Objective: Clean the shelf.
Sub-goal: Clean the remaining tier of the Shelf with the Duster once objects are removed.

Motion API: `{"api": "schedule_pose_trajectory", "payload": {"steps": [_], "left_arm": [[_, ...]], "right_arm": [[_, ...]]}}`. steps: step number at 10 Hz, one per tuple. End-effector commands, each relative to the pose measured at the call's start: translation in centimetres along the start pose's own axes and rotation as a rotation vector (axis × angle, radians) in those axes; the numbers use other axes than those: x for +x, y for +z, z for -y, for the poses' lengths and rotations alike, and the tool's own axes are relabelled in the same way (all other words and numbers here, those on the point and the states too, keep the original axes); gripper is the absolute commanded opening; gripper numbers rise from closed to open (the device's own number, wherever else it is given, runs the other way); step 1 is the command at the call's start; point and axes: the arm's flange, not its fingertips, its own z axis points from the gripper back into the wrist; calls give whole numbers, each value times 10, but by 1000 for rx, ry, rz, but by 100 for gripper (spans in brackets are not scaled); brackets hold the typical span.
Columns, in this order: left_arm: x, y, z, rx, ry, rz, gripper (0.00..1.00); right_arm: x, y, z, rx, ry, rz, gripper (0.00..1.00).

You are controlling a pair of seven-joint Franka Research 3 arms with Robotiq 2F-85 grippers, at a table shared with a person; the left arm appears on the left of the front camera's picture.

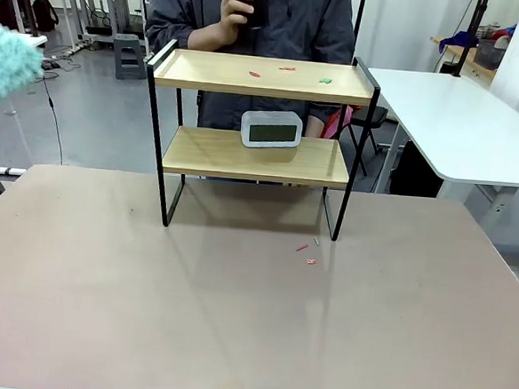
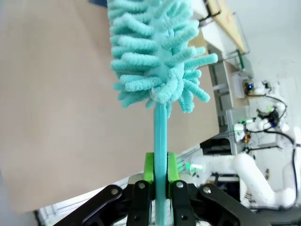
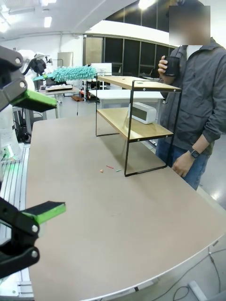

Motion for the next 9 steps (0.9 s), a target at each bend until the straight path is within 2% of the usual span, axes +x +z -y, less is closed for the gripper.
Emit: {"api": "schedule_pose_trajectory", "payload": {"steps": [1, 2, 4, 5, 7, 8, 9], "left_arm": [[44, -9, 90, 142, 14, 80, 12], [61, -22, 132, 148, -31, 24, 12], [75, -79, 197, 187, -88, 13, 12], [72, -113, 219, 213, -125, -15, 12], [57, -175, 258, 165, -159, -116, 12], [48, -201, 263, 152, -155, -164, 12], [56, -163, 256, 184, -167, -91, 12]], "right_arm": [[2, 0, -2, 21, 24, 10, 100], [2, 0, -2, 21, 24, 10, 100], [2, 0, -2, 21, 24, 10, 100], [2, 0, -2, 21, 24, 10, 100], [2, 0, -2, 21, 24, 10, 100], [2, 0, -2, 21, 24, 10, 100], [2, 0, -2, 21, 24, 10, 100]]}}
